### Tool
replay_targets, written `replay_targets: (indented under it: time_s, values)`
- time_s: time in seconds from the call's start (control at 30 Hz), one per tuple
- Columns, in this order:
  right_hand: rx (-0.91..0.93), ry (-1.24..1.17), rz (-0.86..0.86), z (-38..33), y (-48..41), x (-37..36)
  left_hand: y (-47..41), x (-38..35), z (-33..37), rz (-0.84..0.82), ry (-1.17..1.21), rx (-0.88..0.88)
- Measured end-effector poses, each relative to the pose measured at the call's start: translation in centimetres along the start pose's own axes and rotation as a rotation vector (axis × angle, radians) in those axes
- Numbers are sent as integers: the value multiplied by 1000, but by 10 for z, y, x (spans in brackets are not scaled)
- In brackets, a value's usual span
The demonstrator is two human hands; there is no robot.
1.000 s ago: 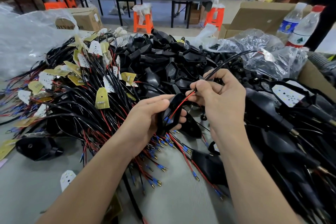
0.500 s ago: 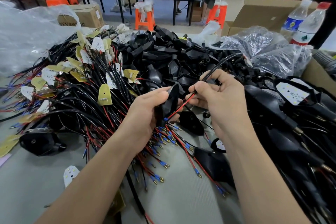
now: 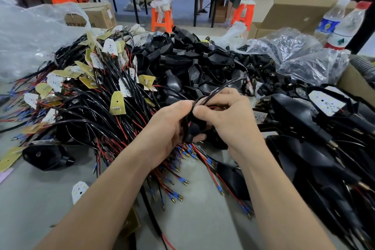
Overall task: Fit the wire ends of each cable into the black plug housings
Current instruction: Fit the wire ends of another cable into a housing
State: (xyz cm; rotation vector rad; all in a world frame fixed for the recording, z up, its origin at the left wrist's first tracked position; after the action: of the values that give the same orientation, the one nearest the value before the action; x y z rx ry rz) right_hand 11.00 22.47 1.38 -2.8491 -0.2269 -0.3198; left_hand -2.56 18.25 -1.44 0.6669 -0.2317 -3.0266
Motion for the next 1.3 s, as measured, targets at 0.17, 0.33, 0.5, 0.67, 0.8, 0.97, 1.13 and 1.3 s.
replay_targets:
  time_s: [0.17,0.33,0.5,0.67,0.8,0.97,1.13,1.3]
  values:
    - [5,-114,-146,-1,3,1,6,2,4,-79,-40,45]
    - [-73,44,126,7,1,4,6,-1,-3,-144,-259,86]
    - [-89,127,306,15,-2,18,0,14,6,273,-566,-200]
    - [-233,-86,397,29,-7,32,3,33,28,398,-619,-412]
    - [-360,-249,432,38,-11,42,1,53,33,-85,-227,-153]
    - [-377,-396,403,32,-6,23,12,45,27,-701,19,62]
    - [-435,-603,404,34,-4,24,10,47,27,-712,110,93]
    - [-415,-691,307,33,-10,27,8,61,39,-646,563,120]
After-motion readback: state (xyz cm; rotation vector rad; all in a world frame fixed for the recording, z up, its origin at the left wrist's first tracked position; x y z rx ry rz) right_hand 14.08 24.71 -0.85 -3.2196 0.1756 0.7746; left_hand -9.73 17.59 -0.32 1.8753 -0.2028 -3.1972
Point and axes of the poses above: each hand's wrist, its own y-axis away from the middle knuckle, its own x-axis out of the back of the hand, z = x × y, the point moved 4 cm from there along -y, towards the middle knuckle, and after that the axes turned 4 degrees about y, right-handed, at the moved point
